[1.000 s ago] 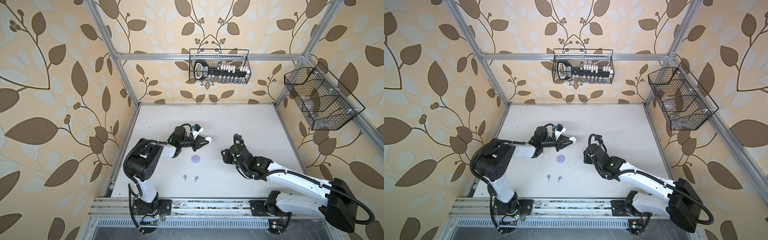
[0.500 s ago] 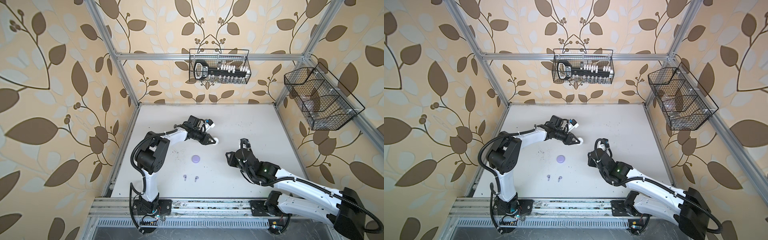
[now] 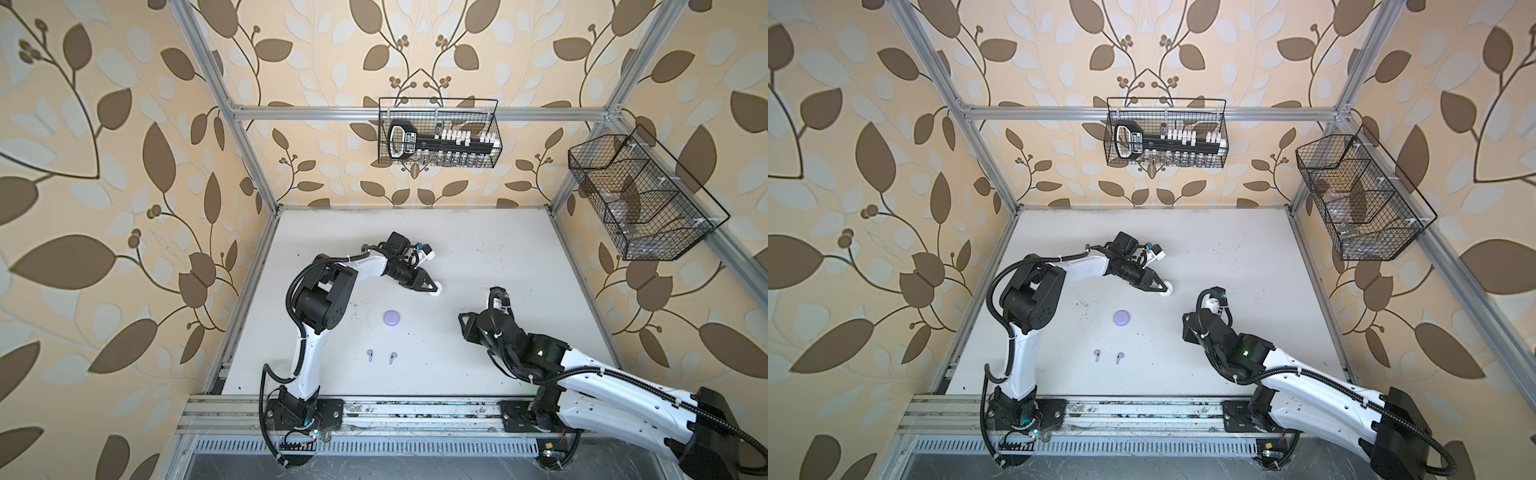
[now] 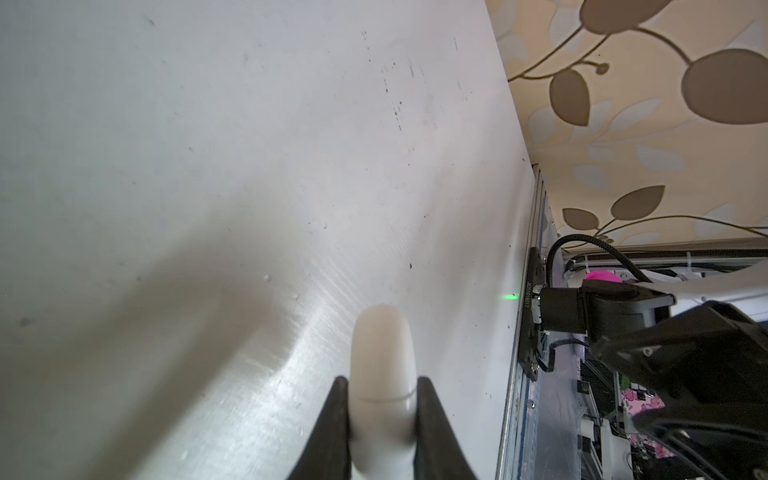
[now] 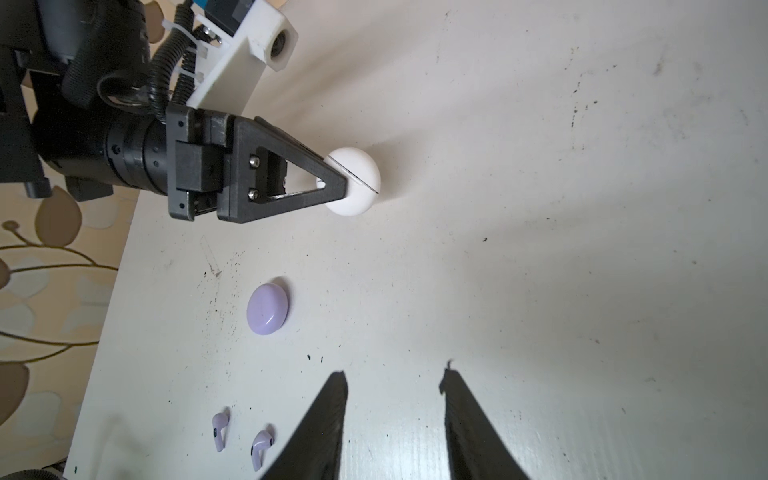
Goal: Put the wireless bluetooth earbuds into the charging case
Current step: 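Lower the closed white case onto the table with the left gripper and release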
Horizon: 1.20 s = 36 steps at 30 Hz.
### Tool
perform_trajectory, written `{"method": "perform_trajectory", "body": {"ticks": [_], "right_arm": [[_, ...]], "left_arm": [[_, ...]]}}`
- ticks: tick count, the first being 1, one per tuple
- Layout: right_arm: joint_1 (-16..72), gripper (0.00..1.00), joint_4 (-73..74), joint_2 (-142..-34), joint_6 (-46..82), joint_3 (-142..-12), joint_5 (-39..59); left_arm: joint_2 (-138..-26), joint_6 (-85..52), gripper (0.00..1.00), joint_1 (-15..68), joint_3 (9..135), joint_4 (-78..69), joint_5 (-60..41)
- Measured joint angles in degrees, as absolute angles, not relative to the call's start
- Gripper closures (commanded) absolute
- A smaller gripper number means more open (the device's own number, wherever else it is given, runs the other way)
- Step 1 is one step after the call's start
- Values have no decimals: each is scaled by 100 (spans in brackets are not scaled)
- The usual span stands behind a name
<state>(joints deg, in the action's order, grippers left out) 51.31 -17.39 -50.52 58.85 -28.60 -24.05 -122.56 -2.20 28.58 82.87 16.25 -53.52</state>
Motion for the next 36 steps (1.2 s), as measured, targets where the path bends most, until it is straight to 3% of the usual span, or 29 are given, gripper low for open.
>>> {"method": "perform_trajectory", "body": {"ticks": [22,25,32,36], "right_arm": [[5387,61,-1730,-5081,6066,-2788,-2598],[5398,60,-1730,-5081,6069,-2788,-2611],[5433,60,-1726,-5109,6090,-2788,-2652],[5439,60,-1693,-5120,6110,-2788,-2659]], "left_arm": [[-12630,-364,78,2862,8512,1959,-5133],[-12654,-364,72,2893,8584,1997,-5041],[-12693,-421,46,2895,8670,2036,-4932],[-12693,-456,42,2895,8731,2016,-4917]]}}
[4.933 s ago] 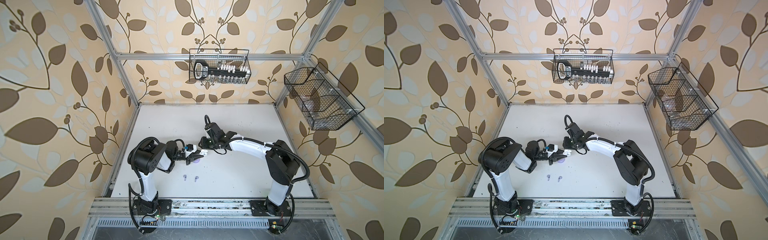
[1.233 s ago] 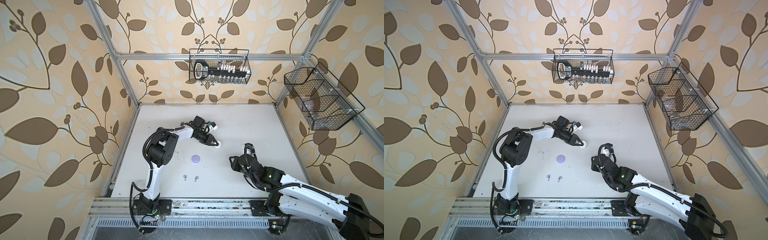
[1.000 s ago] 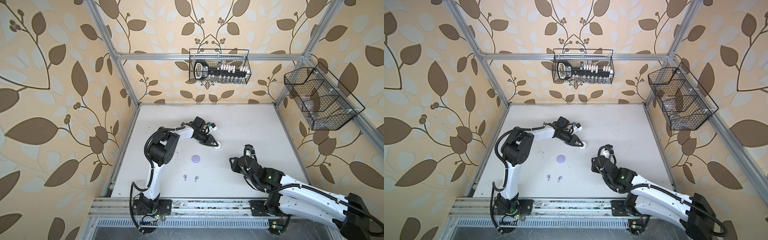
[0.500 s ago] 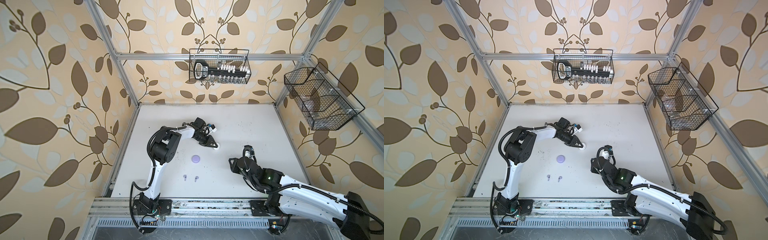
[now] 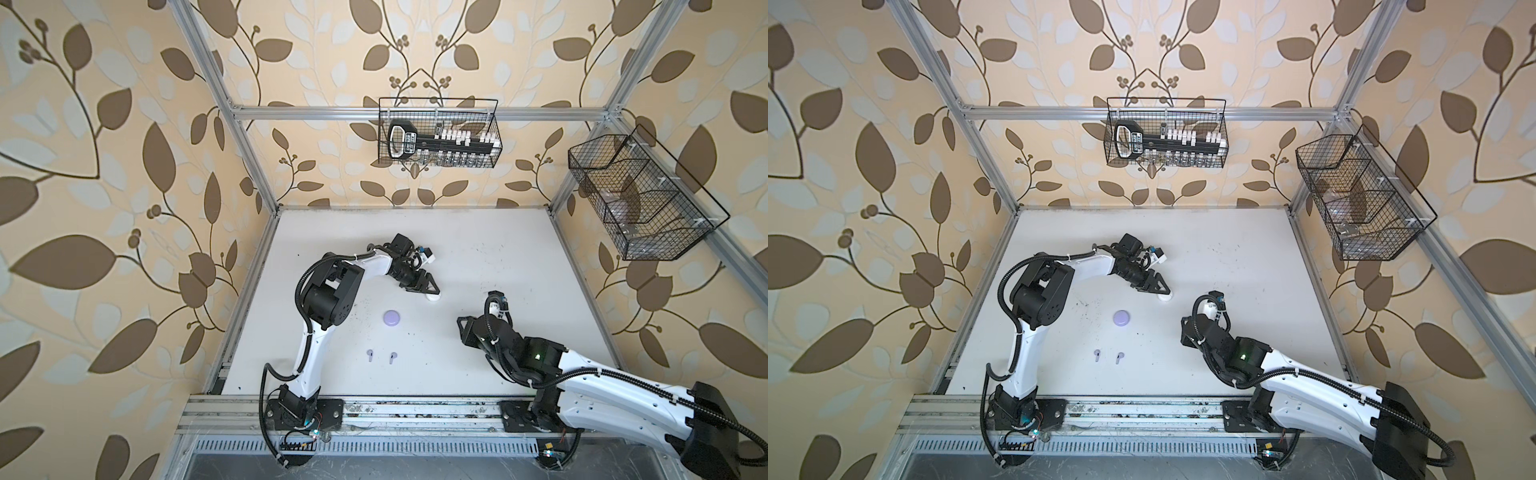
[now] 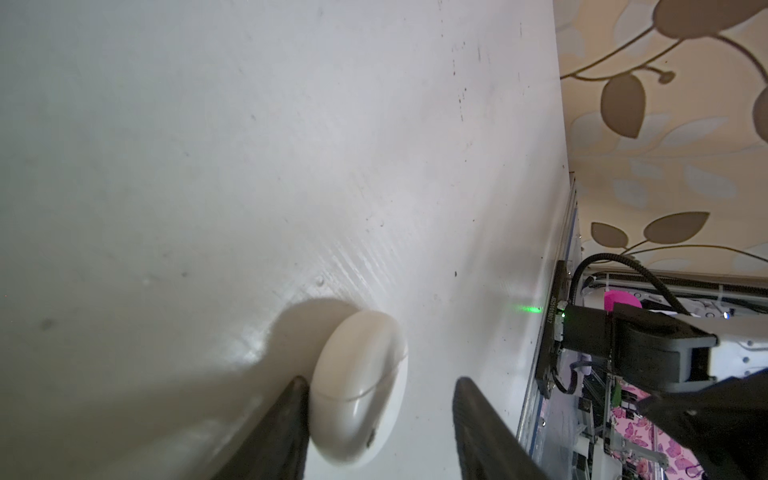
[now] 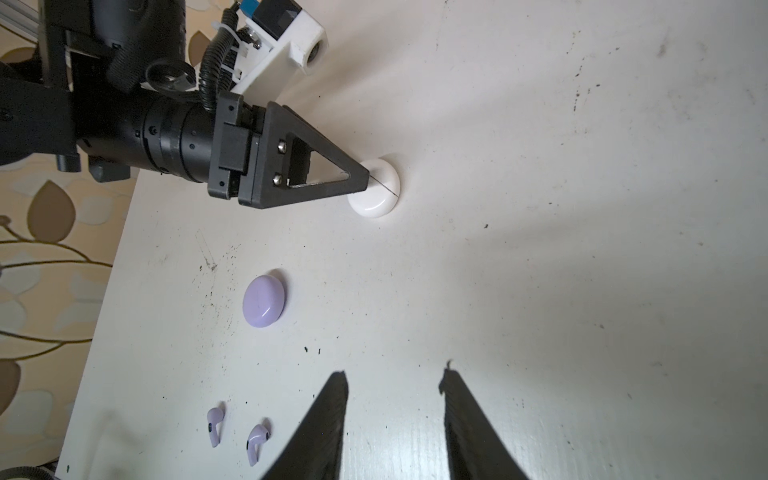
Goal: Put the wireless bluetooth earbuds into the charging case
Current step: 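Raise the left gripper while the right gripper reaches toward the lavender case, then lower the open right gripper around the lavender round case and close it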
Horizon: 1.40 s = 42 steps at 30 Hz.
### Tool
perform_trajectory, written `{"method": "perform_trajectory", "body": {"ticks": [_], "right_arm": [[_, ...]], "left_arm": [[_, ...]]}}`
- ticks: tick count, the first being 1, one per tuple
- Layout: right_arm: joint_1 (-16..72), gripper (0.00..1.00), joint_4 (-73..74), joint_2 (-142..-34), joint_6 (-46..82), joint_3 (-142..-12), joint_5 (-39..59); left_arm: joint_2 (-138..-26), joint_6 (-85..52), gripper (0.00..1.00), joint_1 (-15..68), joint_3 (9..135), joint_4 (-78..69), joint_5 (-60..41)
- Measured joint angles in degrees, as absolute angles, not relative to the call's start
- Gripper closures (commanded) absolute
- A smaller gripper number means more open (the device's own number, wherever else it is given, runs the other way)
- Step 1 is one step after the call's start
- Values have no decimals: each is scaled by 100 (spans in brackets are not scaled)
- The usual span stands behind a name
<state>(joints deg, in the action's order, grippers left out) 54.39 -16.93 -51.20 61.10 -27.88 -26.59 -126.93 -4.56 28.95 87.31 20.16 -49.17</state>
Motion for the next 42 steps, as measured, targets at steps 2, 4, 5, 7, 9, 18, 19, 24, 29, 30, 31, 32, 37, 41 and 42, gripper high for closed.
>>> {"method": "perform_trajectory", "body": {"ticks": [2,4,5,7,9,18,19,24,29,30,31,32,37,41,42], "right_arm": [[5439,60,-1678,-5135,6110,-2788,-2659],[5439,60,-1664,-5166,6110,-2788,-2661],[5439,60,-1653,-5177,6110,-2788,-2661],[5443,60,-1638,-5194,6108,-2788,-2661],[5443,60,-1605,-5231,6108,-2788,-2659],[5502,59,-1559,-5769,6016,-2982,-2657],[5524,58,-1562,-5867,5992,-3061,-2657],[5645,56,-1603,-6464,5817,-3684,-2657],[5806,53,-1697,-7244,5522,-4434,-2652],[5846,52,-1726,-7411,5459,-4580,-2652],[5887,52,-1754,-7599,5384,-4746,-2652],[5922,51,-1796,-7765,5310,-4899,-2648],[6069,49,-2016,-8545,4923,-5712,-2635],[6130,47,-2128,-9002,4685,-6191,-2609],[6141,47,-2143,-9111,4639,-6285,-2593]], "left_arm": [[-12693,-458,41,2895,8735,2014,-4908],[-12685,-449,40,2895,8735,2010,-4890],[-12680,-443,39,2895,8735,2012,-4875],[-12645,-386,38,2897,8735,2025,-4770],[-12591,-320,37,2895,8731,2043,-4591],[-12001,-117,35,2836,8228,1951,-3972],[-11933,-91,35,2808,8173,1896,-3951],[-11378,30,36,2606,7516,1315,-3835],[-10733,244,37,2375,6724,615,-3667],[-10617,292,37,2342,6569,460,-3625],[-10475,351,37,2314,6370,261,-3551],[-10377,405,37,2303,6228,119,-3507],[-9948,666,37,2276,5395,-760,-3247],[-9791,753,37,2165,4816,-1463,-3183],[-9791,751,37,2115,4711,-1629,-3179]]}}
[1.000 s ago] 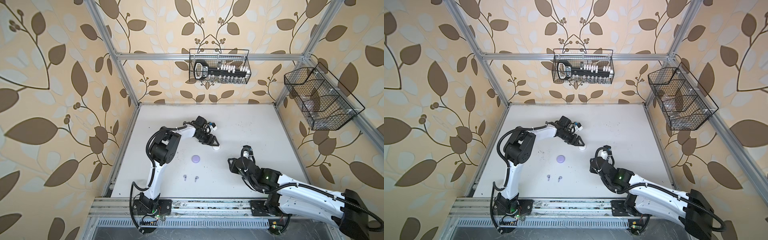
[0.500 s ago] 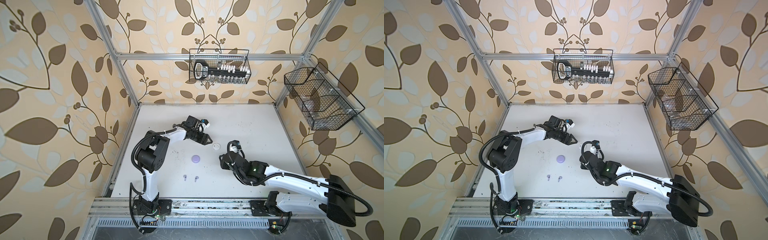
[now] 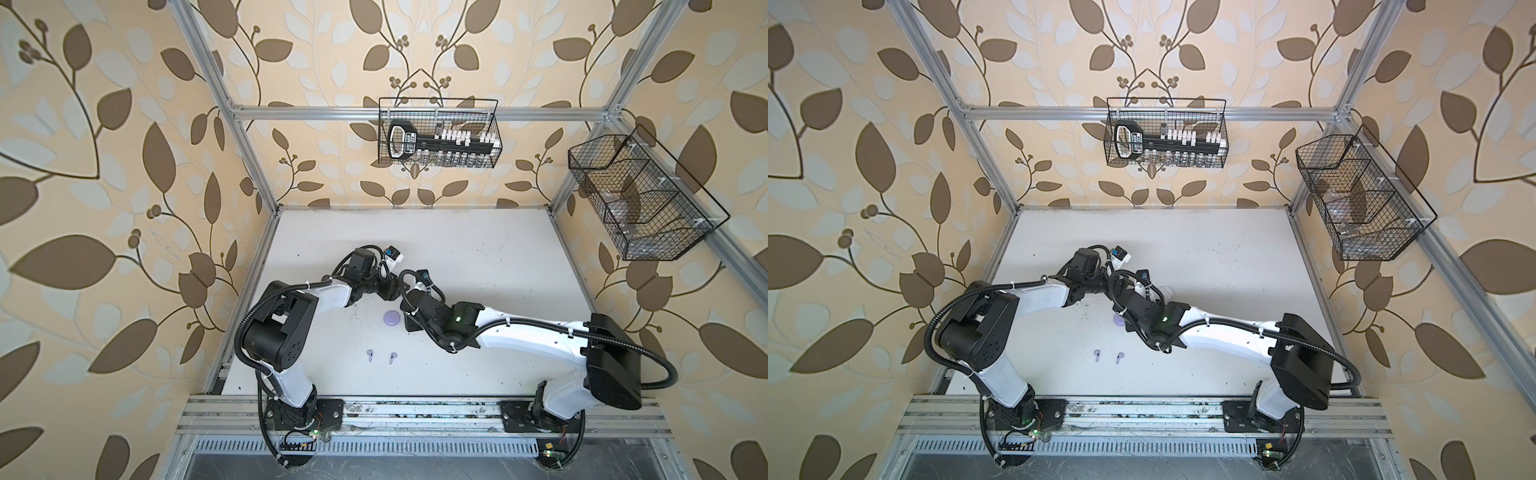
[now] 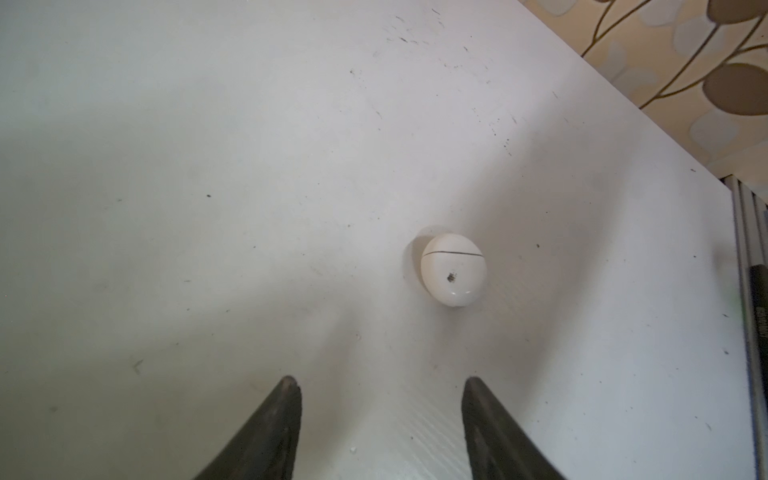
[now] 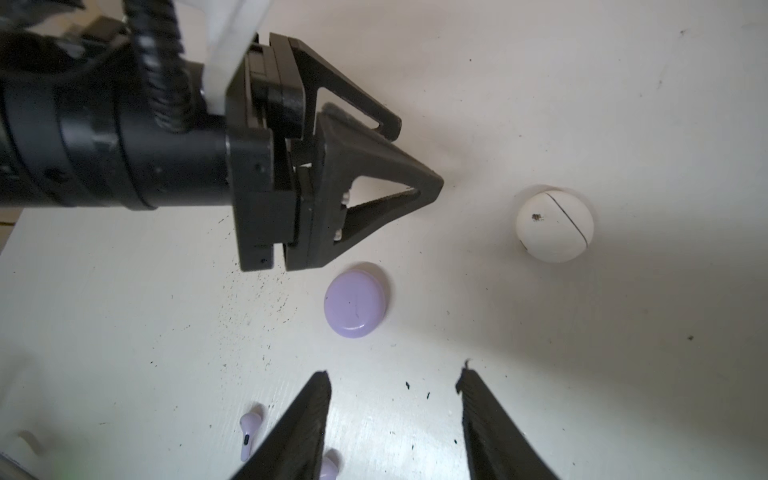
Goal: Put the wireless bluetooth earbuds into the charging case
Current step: 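Lower the open right gripper around the lavender round case and close it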
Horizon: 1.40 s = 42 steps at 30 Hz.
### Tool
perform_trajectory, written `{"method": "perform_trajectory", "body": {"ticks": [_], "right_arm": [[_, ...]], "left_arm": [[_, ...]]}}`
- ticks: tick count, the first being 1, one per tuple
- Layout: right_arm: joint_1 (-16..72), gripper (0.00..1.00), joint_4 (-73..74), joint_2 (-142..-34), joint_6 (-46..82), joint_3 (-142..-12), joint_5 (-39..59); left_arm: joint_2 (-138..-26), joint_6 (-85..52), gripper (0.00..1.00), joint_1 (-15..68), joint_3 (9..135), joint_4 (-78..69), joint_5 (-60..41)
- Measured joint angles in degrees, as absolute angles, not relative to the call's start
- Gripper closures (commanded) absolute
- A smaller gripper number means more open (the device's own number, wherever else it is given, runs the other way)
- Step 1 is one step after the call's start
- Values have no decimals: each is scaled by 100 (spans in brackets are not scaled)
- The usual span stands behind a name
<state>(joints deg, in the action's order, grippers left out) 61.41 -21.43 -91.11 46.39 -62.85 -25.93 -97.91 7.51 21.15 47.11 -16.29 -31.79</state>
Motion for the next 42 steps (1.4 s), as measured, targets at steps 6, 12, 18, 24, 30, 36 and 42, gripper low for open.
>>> {"method": "perform_trajectory", "body": {"ticks": [6,12,18,24,30,36,42], "right_arm": [[6169,44,-2174,-9644,4456,-6532,-2495],[6176,38,-2226,-10278,4294,-6925,-2344],[6178,35,-2434,-10945,4219,-7607,-2290],[6191,34,-2729,-11362,4418,-7957,-2344],[6226,33,-2849,-11574,4567,-8005,-2357],[6226,33,-2921,-11802,4644,-8112,-2383],[6226,34,-3107,-11946,4674,-8326,-2480]], "left_arm": [[-9791,705,37,1817,4370,-2381,-3159],[-9791,541,37,1675,4169,-2888,-3153],[-9802,292,36,1527,4158,-3223,-3234],[-9810,233,36,1492,4132,-3415,-3256],[-9832,204,36,1492,4112,-3485,-3260],[-9887,143,36,1492,4110,-3507,-3260],[-9896,132,35,1450,4110,-3529,-3240]]}}
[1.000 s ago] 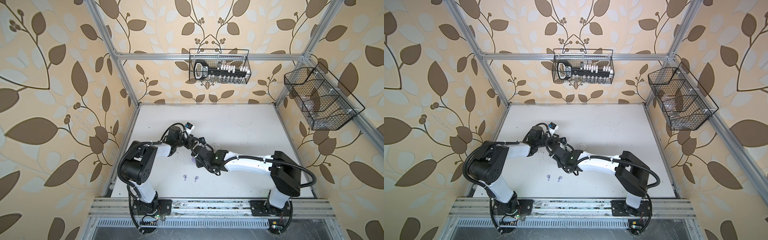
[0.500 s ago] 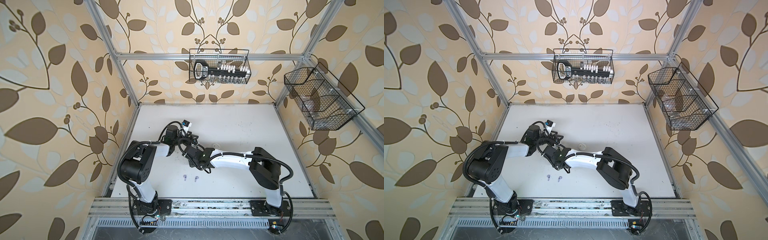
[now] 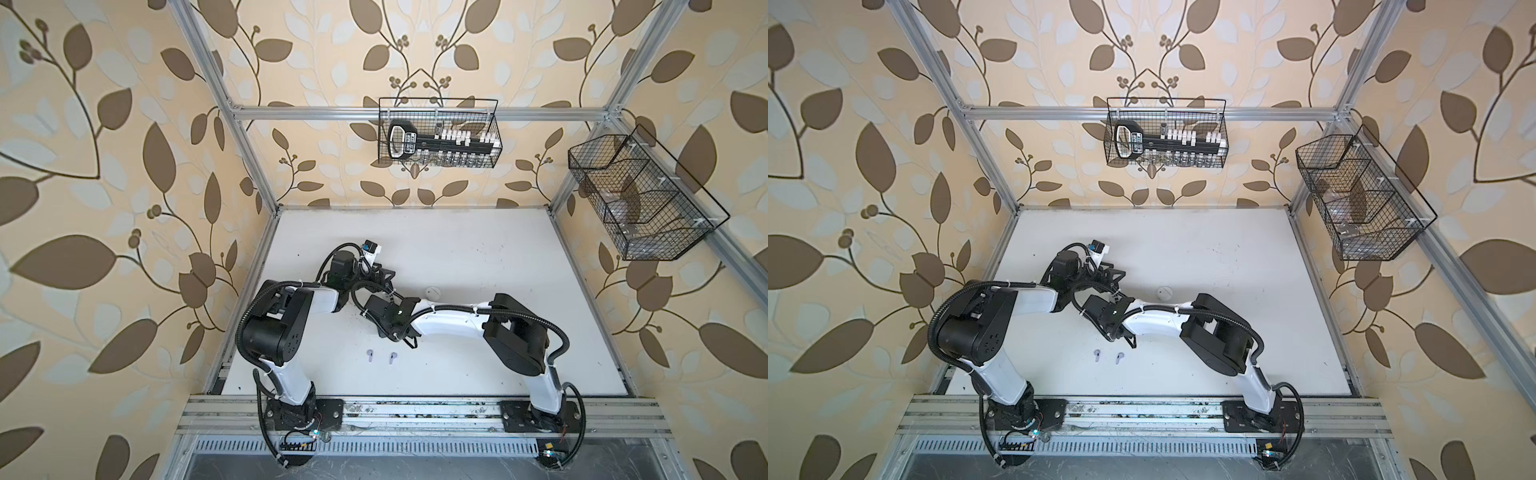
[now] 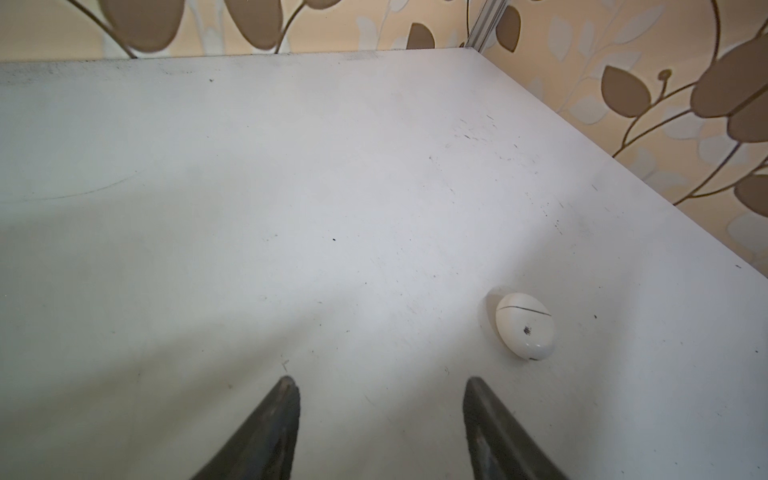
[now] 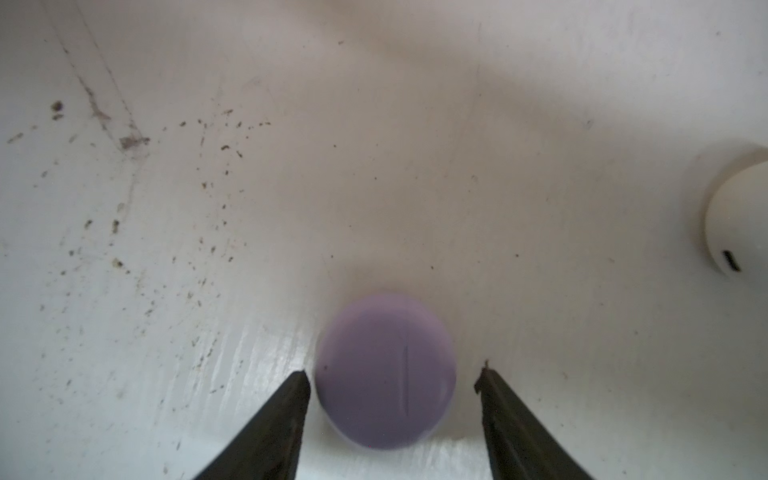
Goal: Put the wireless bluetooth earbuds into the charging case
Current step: 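Lower the open right gripper around the lavender round case and close it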
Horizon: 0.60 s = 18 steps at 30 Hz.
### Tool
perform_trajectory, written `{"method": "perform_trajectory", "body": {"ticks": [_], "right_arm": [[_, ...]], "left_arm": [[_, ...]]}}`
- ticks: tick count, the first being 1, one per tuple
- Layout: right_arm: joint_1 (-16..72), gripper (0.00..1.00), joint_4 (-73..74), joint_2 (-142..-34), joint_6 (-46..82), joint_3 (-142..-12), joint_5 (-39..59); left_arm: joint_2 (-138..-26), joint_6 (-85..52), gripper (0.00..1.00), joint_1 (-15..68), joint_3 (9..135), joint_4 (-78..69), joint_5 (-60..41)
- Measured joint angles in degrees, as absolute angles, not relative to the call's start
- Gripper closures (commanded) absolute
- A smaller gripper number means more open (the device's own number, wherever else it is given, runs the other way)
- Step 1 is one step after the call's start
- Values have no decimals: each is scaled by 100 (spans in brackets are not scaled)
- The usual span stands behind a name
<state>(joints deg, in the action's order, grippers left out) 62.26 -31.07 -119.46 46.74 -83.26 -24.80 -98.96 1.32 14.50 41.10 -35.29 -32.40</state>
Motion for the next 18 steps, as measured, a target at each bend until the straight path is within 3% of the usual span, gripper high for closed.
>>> {"method": "perform_trajectory", "body": {"ticks": [18], "right_arm": [[6237,46,-3393,-12182,4731,-8628,-2668]], "left_arm": [[-9902,134,35,1415,4110,-3533,-3107]]}}
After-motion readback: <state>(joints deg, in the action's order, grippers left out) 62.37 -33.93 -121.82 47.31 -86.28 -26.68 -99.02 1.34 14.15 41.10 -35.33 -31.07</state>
